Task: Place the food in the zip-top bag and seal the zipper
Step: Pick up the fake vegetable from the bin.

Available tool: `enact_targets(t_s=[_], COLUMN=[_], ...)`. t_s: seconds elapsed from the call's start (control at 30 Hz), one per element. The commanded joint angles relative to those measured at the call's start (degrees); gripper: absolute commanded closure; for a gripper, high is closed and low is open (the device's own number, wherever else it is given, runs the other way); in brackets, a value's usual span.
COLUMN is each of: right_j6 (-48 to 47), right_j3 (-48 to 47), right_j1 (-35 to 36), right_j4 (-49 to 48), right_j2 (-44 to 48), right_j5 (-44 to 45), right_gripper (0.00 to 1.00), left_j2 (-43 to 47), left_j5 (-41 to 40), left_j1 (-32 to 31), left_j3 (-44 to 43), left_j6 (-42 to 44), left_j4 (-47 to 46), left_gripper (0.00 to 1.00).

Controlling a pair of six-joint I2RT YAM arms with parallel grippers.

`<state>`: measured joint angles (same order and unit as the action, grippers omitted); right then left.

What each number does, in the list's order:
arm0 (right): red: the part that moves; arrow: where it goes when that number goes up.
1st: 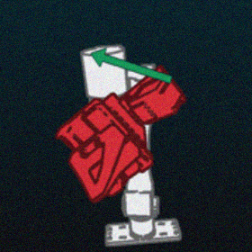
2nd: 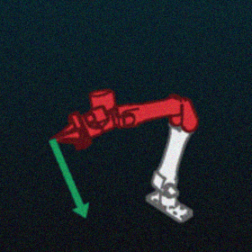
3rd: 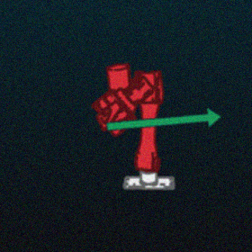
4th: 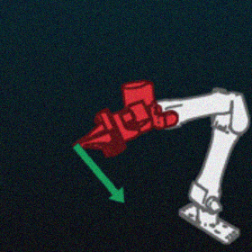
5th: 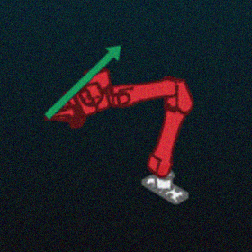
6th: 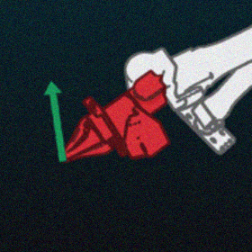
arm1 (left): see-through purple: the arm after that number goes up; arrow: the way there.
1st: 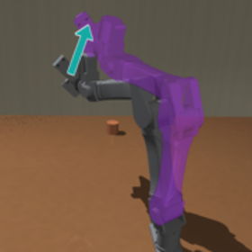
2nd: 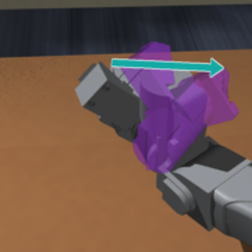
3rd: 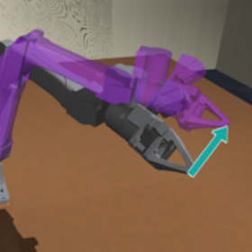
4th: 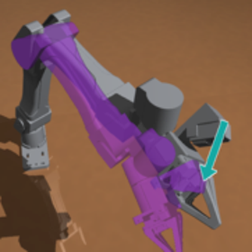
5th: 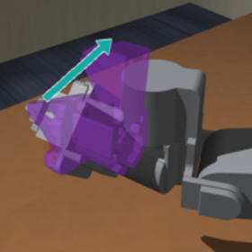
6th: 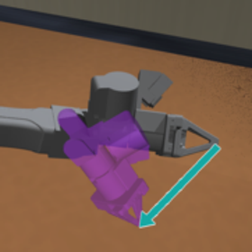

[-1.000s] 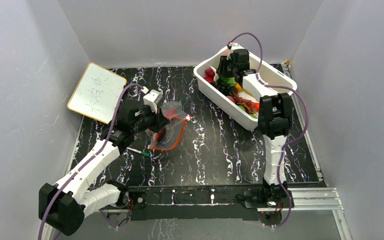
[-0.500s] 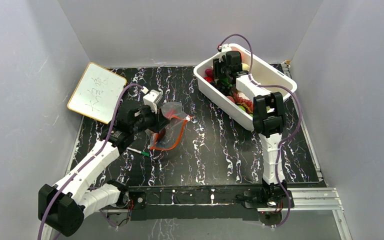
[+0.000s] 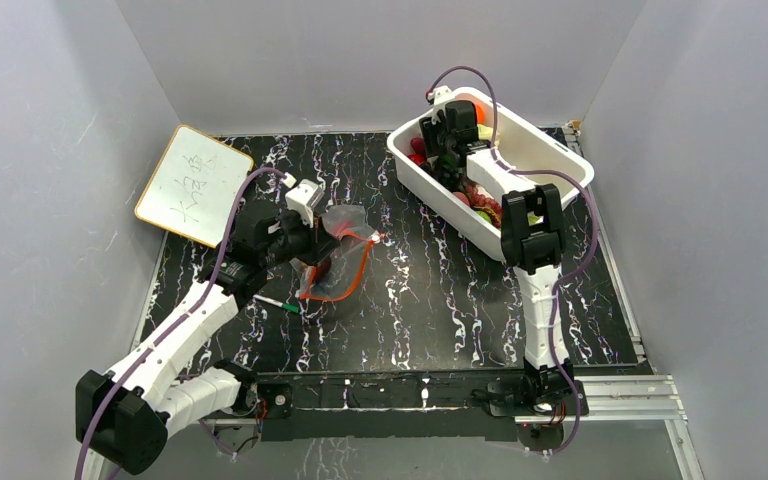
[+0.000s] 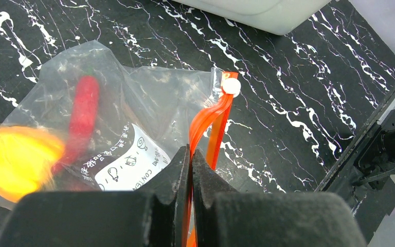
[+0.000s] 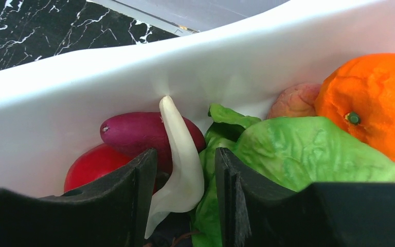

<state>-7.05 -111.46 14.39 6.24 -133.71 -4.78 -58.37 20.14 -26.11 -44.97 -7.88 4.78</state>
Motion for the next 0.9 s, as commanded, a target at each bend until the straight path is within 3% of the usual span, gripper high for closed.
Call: enact_targets(t_s=[0.0,0.07,0.2,0.5,0.87], right_j6=[-2.16,-2.49,-3.05,-2.86,-3.37], right_j3=[-3.77,-4.2,-4.29,-3.63,0.77], right_j1=[0.18,0.34,0.53,0.54,0.54], right_j4=[-1.02,-0.88,-1.04,-0.63,-1.66], right_j2=[-2.12,-2.42,-1.98,0.56,8.23], right_j5=[2.6,2.74,2.27,0.15,-1.73], right_gripper=[0.56,0.57,0.72,0.9,0.98], left_j2=[2.04,2.05,2.19,2.44,3.71], left_j5=[1.11,1.21,1.18,1.04,0.77], left_j1=[-0.37,-0.35,-0.35,-0.35,-0.35], left_j3=[-0.08,-0.04,-0.05,-0.05,0.43], left_j6=[0.67,0.68,0.7,0.6,-0.07], left_j4=[-1.06,-1.13,-1.13,-1.51,-2.14], left_gripper=[1.0,1.0,1.0,1.0,1.0])
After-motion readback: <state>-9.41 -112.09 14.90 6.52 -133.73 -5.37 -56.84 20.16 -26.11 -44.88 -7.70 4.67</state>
